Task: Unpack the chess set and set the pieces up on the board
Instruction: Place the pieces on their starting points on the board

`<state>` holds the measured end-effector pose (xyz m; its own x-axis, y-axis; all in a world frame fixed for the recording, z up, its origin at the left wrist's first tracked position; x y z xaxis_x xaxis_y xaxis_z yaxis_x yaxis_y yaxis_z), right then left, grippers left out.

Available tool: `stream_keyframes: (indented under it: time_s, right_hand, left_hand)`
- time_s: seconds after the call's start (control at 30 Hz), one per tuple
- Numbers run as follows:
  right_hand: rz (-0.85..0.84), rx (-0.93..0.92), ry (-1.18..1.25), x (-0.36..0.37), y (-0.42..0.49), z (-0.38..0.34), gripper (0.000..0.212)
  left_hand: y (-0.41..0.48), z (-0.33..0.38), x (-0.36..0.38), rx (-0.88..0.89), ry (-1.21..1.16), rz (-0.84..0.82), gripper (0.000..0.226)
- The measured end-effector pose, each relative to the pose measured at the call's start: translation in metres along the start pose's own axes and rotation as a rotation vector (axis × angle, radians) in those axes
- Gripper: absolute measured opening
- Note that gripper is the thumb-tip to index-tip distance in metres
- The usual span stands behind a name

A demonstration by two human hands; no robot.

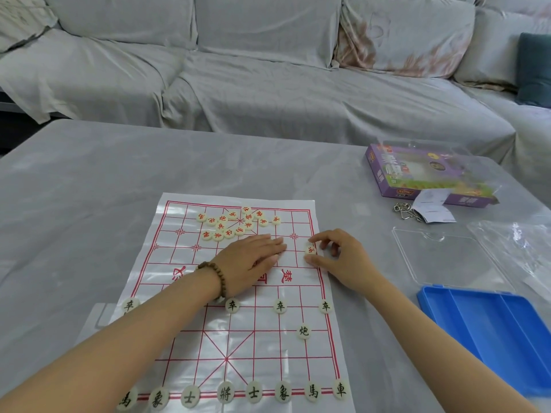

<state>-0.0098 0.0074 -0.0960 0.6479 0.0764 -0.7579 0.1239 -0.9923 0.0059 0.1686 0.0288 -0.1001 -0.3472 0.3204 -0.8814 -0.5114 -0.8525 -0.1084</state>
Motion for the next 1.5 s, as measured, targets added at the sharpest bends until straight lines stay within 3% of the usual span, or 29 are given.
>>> stream_keyframes:
  time_s: [0.17, 0.47, 0.73, 0.93, 1.13, 1.27, 1.5]
  right_hand:
    - [0.000, -0.024, 0.017, -0.002, 0.001, 0.001, 0.017]
    - [-0.052, -0.023, 0.029, -0.005, 0.001, 0.003, 0.024]
    - [0.034, -0.084, -0.012, 0.001, 0.017, -0.027, 0.023]
    - [0.067, -0.032, -0.046, 0.021, 0.056, -0.051, 0.028]
    - [0.034, -0.005, -0.130, 0.030, 0.063, -0.057, 0.022]
    - [-0.113, -0.087, -0.125, 0.031, 0.041, -0.060, 0.021]
    - [-0.207, -0.107, -0.146, 0.032, 0.019, -0.060, 0.018]
  left_hand:
    - [0.001, 0.000, -0.001, 0.000, -0.003, -0.012, 0.043]
    - [0.001, 0.000, -0.004, -0.012, -0.006, 0.001, 0.043]
    - [-0.014, -0.038, -0.064, -0.101, -0.096, 0.322, 0.030]
    - [-0.021, -0.060, -0.075, -0.172, -0.121, 0.371, 0.031]
    - [-0.022, -0.042, -0.051, -0.054, 0.040, 0.235, 0.047]
    - [-0.021, -0.042, -0.035, -0.046, 0.269, 0.083, 0.060]
    - [-0.021, -0.045, -0.033, -0.037, 0.403, 0.037, 0.065]
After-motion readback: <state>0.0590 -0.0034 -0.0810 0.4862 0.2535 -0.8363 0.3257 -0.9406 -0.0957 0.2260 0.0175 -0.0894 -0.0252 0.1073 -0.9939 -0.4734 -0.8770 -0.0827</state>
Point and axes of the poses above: each hand's wrist, its own y-axis towards the middle knuckle, its own x-axis out of the palm, z = x × y, the point moved 7 cm from there along y, towards the middle knuckle, and after that the axes turned 2 degrees about z, right-handed, at the moved point
